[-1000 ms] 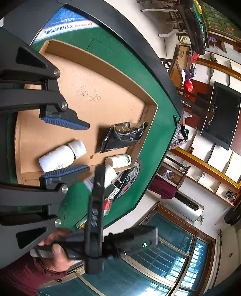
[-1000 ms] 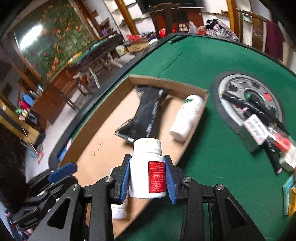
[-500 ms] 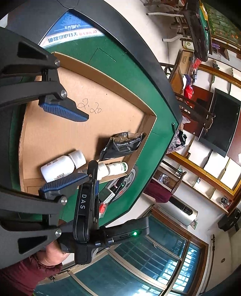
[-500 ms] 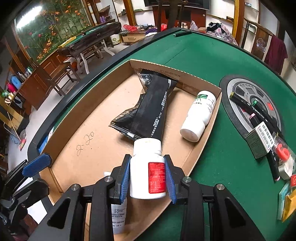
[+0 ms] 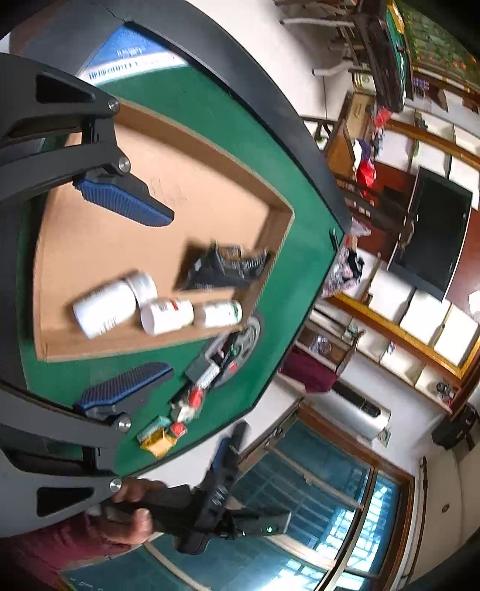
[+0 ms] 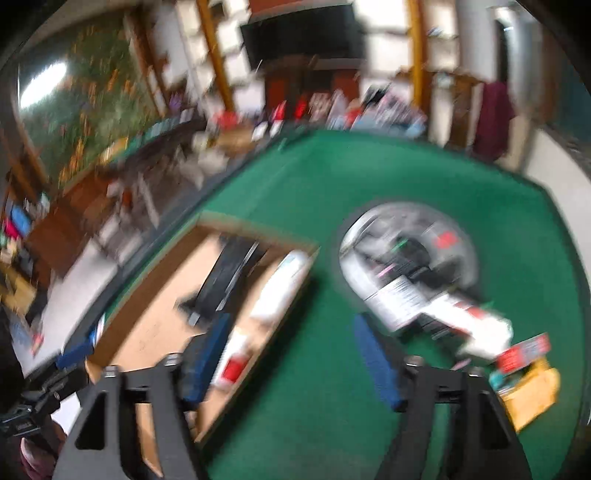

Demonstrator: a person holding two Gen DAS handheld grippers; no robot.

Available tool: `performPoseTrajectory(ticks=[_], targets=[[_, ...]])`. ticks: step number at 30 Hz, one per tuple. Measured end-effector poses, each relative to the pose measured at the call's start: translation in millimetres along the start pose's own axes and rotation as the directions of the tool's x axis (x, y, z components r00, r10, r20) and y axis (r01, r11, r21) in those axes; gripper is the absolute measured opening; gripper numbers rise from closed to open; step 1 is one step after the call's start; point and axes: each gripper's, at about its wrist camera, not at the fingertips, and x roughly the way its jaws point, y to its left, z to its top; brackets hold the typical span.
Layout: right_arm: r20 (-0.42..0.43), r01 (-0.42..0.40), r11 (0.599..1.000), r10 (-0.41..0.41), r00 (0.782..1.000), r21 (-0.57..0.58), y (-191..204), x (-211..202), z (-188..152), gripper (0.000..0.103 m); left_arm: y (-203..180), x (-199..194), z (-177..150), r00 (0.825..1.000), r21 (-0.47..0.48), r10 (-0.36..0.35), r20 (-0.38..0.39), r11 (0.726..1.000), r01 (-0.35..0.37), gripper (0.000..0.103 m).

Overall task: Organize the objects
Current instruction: 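Grasp the small white barcode box with the left tool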

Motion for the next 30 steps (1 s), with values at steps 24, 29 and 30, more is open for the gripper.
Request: performPoseTrajectory(ticks=[24,29,30], targets=[[-0.126,-0.345,0.831,0.436,0.891,0.437,-159,84,-9,0.102,-92,56,-5,0.99,0.195,-0.055,-0.126,0.978,0.079,0.079],[-0.027,-0.291,0.867,0.329,0.944,0.404,-164,50,-23,0.102,-125,90,2,0.992,0.316,0.017,-0.124,0.949,0.023,0.079],[-0.005,-0.254,0.882,0.279,0.96,0.397,-168,43,-27,0.102,-132,98,4,0.993,0.354,0.027,-0.116,0.935,0.016,0.079]])
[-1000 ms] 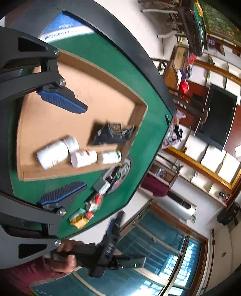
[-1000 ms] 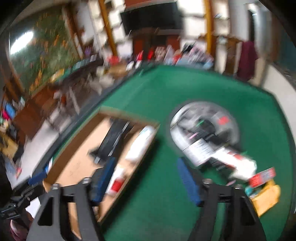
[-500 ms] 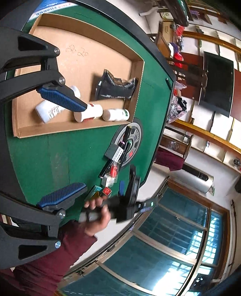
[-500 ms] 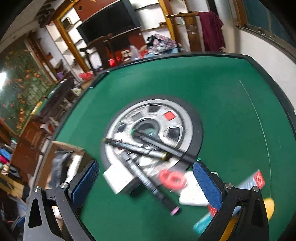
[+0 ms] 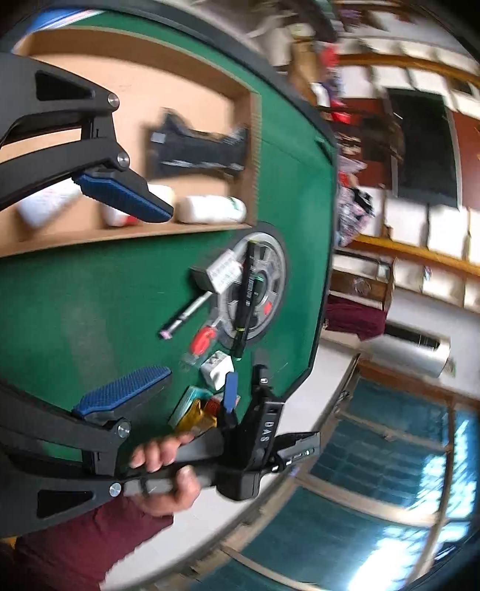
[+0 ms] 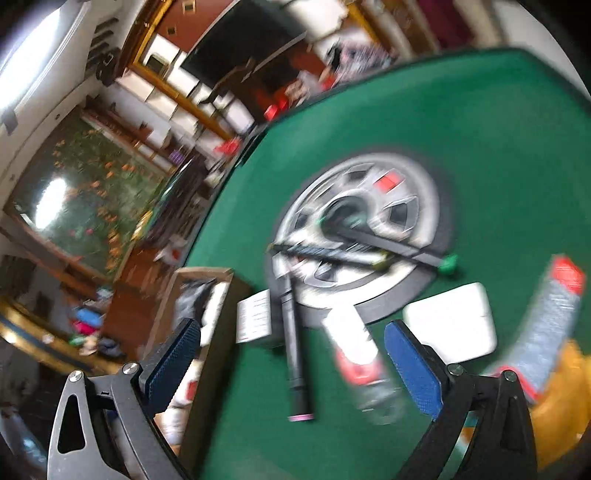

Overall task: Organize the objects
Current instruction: 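Grasp the small white barcode box with the left tool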

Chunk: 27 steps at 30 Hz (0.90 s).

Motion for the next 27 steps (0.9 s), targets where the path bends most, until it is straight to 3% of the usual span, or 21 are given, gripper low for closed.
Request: performPoseTrajectory(ticks=[2,9,12,15,17,23,24,26,27], targets=[[0.037,0.017,1.0,-0.017,0.999,0.008,-5,-8,-6,0.102,-11,22,14,0.999,0.059,0.051,-0.018,0.997,-0.049,0.079],[0.099,0.009,1.0,-0.007,0.995,-0.021,-14,-16,-15,0.102,-12,104,44,0.978,0.002,0.154,-0.138,0.988,-0.155,0.079],[0.112,0.006,0.999,-0.003,0.994,-0.031,-18,-22,-18,0.102,-13,129,48,0.965,0.014,0.19,-0.178,0.982,-0.191,0.071],[0.127,-0.004,1.0,0.006,0.992,-0.021,-22,-27,-16,0.102,-7,153,48,0.95,0.001,0.2,-0.238,0.979,-0.206,0.037],[0.141,-0.009,1.0,0.011,0.99,-0.012,-23,-29,-15,0.102,-3,156,51,0.946,0.01,0.233,-0.225,0.972,-0.237,0.021],[0.164,-0.019,1.0,0.018,0.986,0.008,-25,-34,-14,0.102,5,163,52,0.94,-0.01,0.253,-0.23,0.965,-0.262,0.024],[0.165,-0.019,1.0,0.018,0.986,0.007,-23,-33,-14,0.102,4,164,53,0.938,-0.004,0.26,-0.23,0.963,-0.268,0.027],[0.167,-0.017,1.0,0.016,0.986,0.003,-22,-33,-14,0.102,3,167,52,0.934,-0.01,0.266,-0.239,0.961,-0.277,0.049],[0.172,-0.01,1.0,0.01,0.985,-0.001,-22,-33,-15,0.102,5,168,51,0.933,-0.022,0.265,-0.245,0.96,-0.278,0.052]])
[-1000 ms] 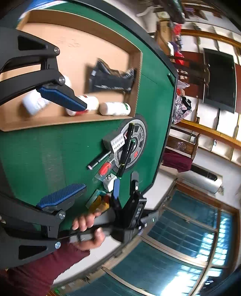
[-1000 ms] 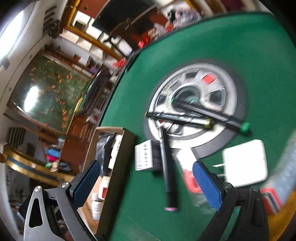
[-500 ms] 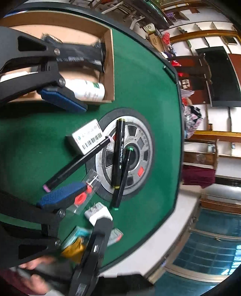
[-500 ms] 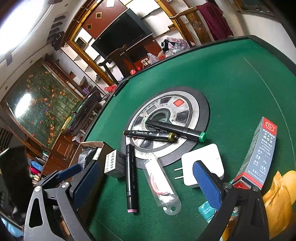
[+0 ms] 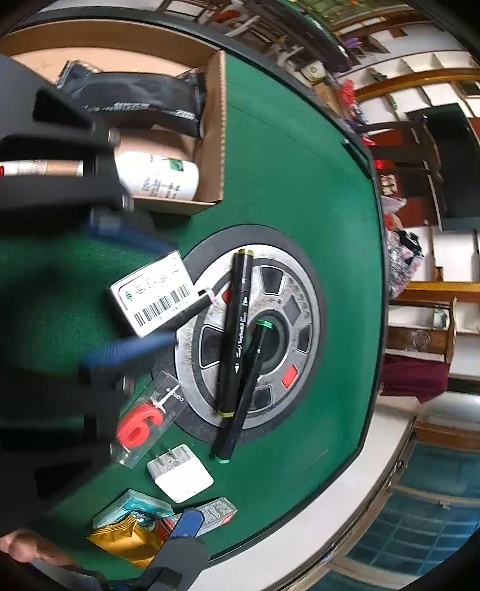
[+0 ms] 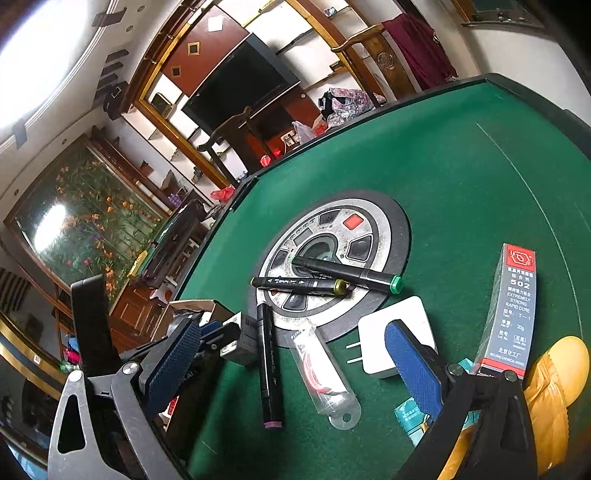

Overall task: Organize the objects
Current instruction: 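Grasp the small white barcode box with the left tool, then place the barcode box in the tray with the left tool while the right tool grasps a black marker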

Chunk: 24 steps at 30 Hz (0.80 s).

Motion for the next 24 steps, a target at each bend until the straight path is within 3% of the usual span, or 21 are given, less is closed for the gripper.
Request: performPoseTrajectory(ticks=[2,5,6,8,12,19,23,24], targets=[[0.005,0.012,1.0,-0.012,1.0,-0.011,1,-1,0,0.102,3,4,-2,1.0,-0.026,0.01,-0.011,1.0,-0.011,0.063],[0.006,0.015,1.0,-0.015,1.0,-0.017,2,0,0,0.102,4,12,-3,0.999,-0.044,0.01,-0.033,0.999,-0.012,0.064],[0.006,0.017,1.0,-0.017,1.0,-0.02,3,0,0,0.102,6,16,-2,0.999,-0.053,0.008,-0.039,0.999,-0.01,0.062],[0.007,0.021,0.999,-0.021,1.0,-0.027,4,0,-1,0.102,12,19,-2,0.999,-0.099,-0.035,-0.029,0.995,0.032,0.033],[0.017,0.038,0.998,-0.037,0.999,-0.055,8,-1,-2,0.102,19,12,-7,0.999,-0.117,-0.051,0.003,0.992,0.051,0.032],[0.001,0.044,0.991,-0.044,0.999,-0.13,21,6,-9,0.102,36,-49,-24,0.977,-0.168,-0.182,0.113,0.965,0.2,0.032],[-0.012,0.035,0.982,-0.038,0.999,-0.188,40,9,-15,0.1,62,-93,-44,0.961,-0.192,-0.207,0.185,0.951,0.242,0.032],[-0.021,0.03,0.981,-0.035,0.999,-0.194,46,12,-16,0.095,68,-101,-49,0.959,-0.196,-0.204,0.198,0.95,0.242,0.033]])
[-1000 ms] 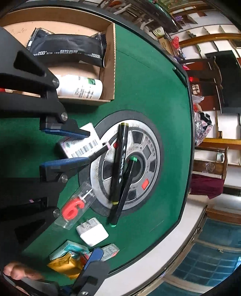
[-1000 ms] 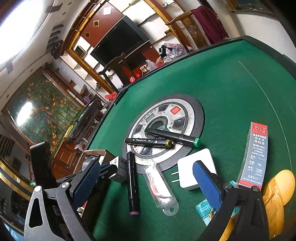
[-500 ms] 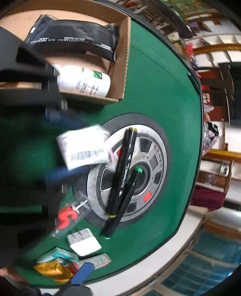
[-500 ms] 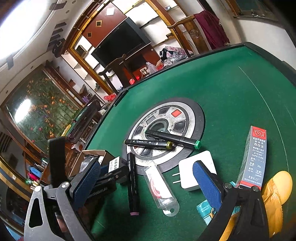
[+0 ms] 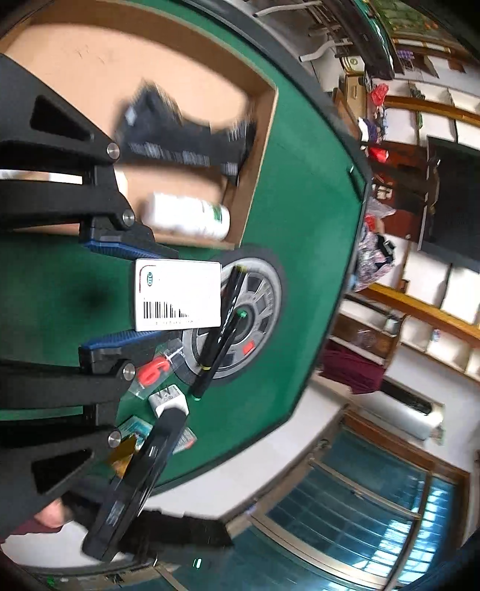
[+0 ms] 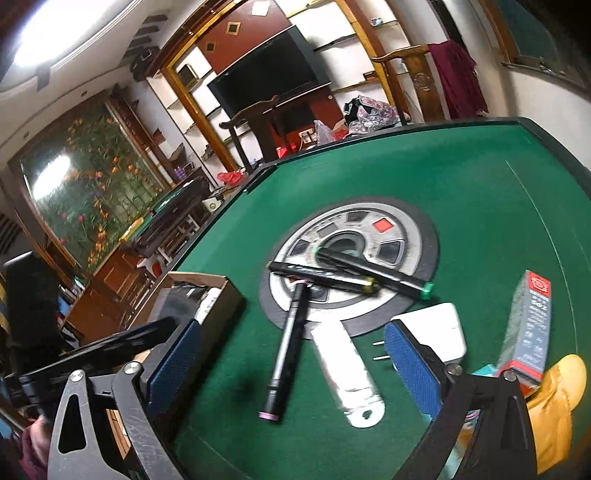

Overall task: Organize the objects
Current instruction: 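Place the barcode box in the tray with the left tool while the right tool grasps a black marker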

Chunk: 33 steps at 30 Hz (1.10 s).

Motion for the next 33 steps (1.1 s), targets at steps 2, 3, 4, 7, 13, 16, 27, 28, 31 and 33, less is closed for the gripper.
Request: performPoseTrajectory(ticks=[2,3,4,7,13,16,27,28,31,33], targets=[[-0.044,-0.017,0.999,0.015,0.999,-0.039,18,11,0,0.083,10,-21,-6,0.999,0.009,0.019,0.032,1.0,-0.019,0.033],[-0.073,0.008,0.998,-0.013,0.997,-0.066,28,20,-1,0.075,15,-29,-10,0.999,0.012,0.03,0.044,0.999,-0.03,0.033],[-0.095,0.021,0.996,-0.029,0.995,-0.082,34,28,-3,0.067,22,-39,-14,0.998,0.013,0.038,0.058,0.999,-0.039,0.033],[-0.196,0.073,0.992,-0.091,0.976,-0.102,46,64,-8,0.055,39,-58,-20,0.995,0.009,0.048,0.086,0.999,-0.049,0.033],[-0.241,0.275,0.941,-0.319,0.917,-0.198,55,109,-16,0.04,71,-78,-31,0.992,-0.003,0.042,0.122,0.999,-0.042,0.033],[-0.255,0.326,0.91,-0.389,0.885,-0.256,66,126,-13,0.025,82,-77,-33,0.992,-0.015,0.03,0.123,0.999,-0.029,0.033],[-0.18,0.299,0.94,-0.326,0.928,-0.163,71,96,-16,0.016,103,-98,-42,0.985,-0.062,0.042,0.169,0.998,-0.032,0.033],[-0.166,0.289,0.946,-0.312,0.935,-0.149,72,89,-16,0.016,103,-100,-43,0.984,-0.066,0.046,0.172,0.997,-0.035,0.033],[-0.114,0.239,0.966,-0.25,0.962,-0.103,79,61,-15,0.016,102,-108,-45,0.981,-0.066,0.059,0.185,0.997,-0.047,0.033],[-0.075,0.206,0.975,-0.212,0.974,-0.083,85,42,-12,0.016,99,-114,-45,0.978,-0.066,0.063,0.197,0.997,-0.051,0.033]])
